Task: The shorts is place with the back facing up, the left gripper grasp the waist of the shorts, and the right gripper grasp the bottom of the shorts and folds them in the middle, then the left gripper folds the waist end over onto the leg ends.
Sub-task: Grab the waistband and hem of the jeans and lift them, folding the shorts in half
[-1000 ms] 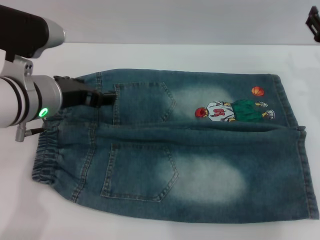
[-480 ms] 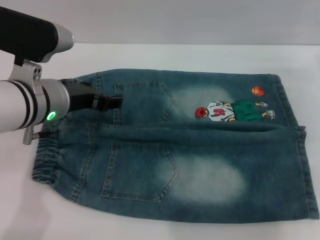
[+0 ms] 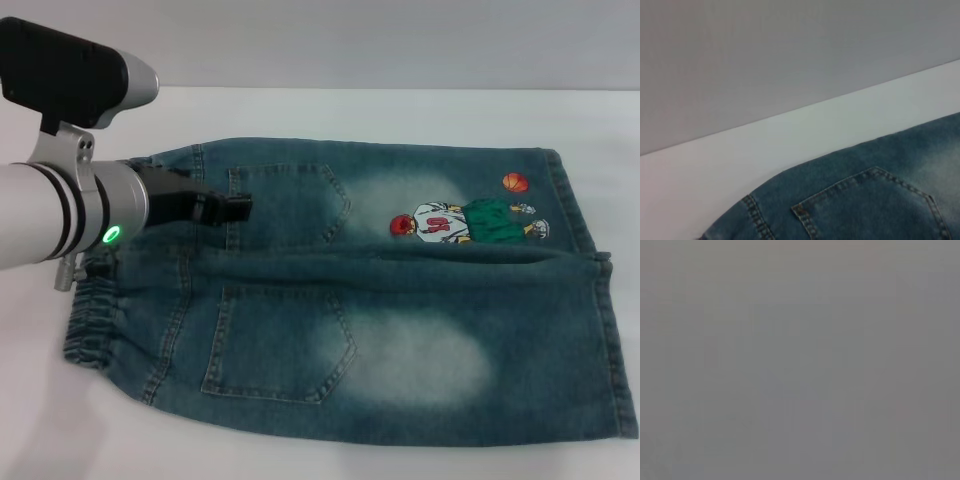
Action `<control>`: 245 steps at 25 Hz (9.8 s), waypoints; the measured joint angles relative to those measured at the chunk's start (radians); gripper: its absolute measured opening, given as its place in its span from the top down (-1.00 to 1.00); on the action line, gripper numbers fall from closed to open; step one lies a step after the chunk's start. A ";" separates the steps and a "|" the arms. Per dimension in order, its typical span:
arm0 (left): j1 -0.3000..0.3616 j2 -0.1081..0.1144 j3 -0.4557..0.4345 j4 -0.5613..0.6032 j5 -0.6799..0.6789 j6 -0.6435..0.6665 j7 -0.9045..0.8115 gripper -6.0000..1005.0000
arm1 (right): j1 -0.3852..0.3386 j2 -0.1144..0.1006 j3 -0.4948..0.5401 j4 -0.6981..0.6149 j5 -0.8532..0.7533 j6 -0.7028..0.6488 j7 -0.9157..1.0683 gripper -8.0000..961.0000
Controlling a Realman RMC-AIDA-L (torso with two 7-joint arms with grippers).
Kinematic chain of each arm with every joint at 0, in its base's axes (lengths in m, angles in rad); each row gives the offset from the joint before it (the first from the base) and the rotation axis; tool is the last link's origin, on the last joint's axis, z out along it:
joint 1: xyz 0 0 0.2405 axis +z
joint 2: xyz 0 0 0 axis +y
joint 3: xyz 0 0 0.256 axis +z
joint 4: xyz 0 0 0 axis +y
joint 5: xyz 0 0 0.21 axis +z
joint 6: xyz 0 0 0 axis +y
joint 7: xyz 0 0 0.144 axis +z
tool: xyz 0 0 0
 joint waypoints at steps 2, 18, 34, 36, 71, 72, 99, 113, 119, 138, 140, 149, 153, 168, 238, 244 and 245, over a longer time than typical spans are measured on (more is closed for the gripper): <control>-0.001 0.000 0.000 0.004 0.000 0.001 0.000 -0.64 | -0.026 0.001 -0.071 0.006 -0.067 0.085 0.000 -0.57; -0.011 0.001 0.004 0.043 -0.005 0.030 -0.001 -0.64 | -0.021 0.003 -0.296 -0.091 -0.099 -0.245 0.311 -0.57; -0.033 0.000 0.005 0.063 -0.004 0.029 -0.027 -0.63 | -0.001 0.006 -0.268 -0.116 0.215 -0.457 0.109 -0.26; -0.033 0.000 0.005 0.063 -0.004 0.029 -0.027 -0.63 | -0.010 0.005 -0.252 -0.115 0.229 -0.460 0.108 -0.28; -0.069 0.001 0.036 0.104 -0.005 0.032 -0.049 -0.63 | -0.096 0.002 -0.516 -0.024 0.313 0.056 0.001 -0.56; -0.069 0.001 0.038 0.104 -0.005 0.030 -0.049 -0.63 | -0.096 0.002 -0.514 -0.027 0.313 0.055 0.001 -0.56; -0.069 0.003 0.058 0.109 -0.004 0.037 -0.075 -0.62 | -0.060 0.008 -0.399 -0.021 0.182 0.007 0.000 -0.56; -0.073 0.001 0.058 0.117 -0.006 0.041 -0.073 -0.62 | -0.113 0.010 -0.438 0.008 0.154 0.568 -0.005 -0.56; -0.083 0.001 0.059 0.114 -0.006 0.031 -0.075 -0.62 | -0.109 0.010 -0.438 -0.003 0.252 0.833 -0.005 -0.56; -0.089 0.000 0.059 0.134 -0.006 0.049 -0.093 -0.61 | -0.039 0.009 -0.530 -0.289 0.329 -0.154 0.001 -0.56; -0.088 0.000 0.064 0.135 -0.006 0.056 -0.093 -0.61 | -0.027 0.010 -0.524 -0.291 0.329 -0.222 0.001 -0.55; -0.084 0.000 0.075 0.132 -0.006 0.068 -0.093 -0.61 | 0.019 0.010 -0.394 -0.236 0.331 -0.352 0.002 -0.54; -0.089 0.000 0.080 0.133 -0.006 0.069 -0.093 -0.61 | 0.038 0.011 -0.308 -0.223 0.330 -0.424 0.002 -0.54; -0.078 0.002 0.082 0.130 -0.006 0.092 -0.090 -0.61 | -0.118 0.010 -0.883 -0.314 0.288 -0.294 0.003 -0.54; 0.043 0.009 0.018 -0.007 0.008 0.070 -0.025 -0.60 | -0.585 0.004 -1.476 -1.129 -1.705 -0.732 2.450 -0.54; 0.102 0.010 -0.006 -0.058 0.008 0.071 0.015 -0.60 | -0.607 0.004 -1.347 -1.273 -1.682 -0.412 2.463 -0.54; 0.104 0.009 -0.006 -0.059 0.008 0.072 0.018 -0.60 | -0.610 0.004 -1.331 -1.291 -1.674 -0.390 2.465 -0.54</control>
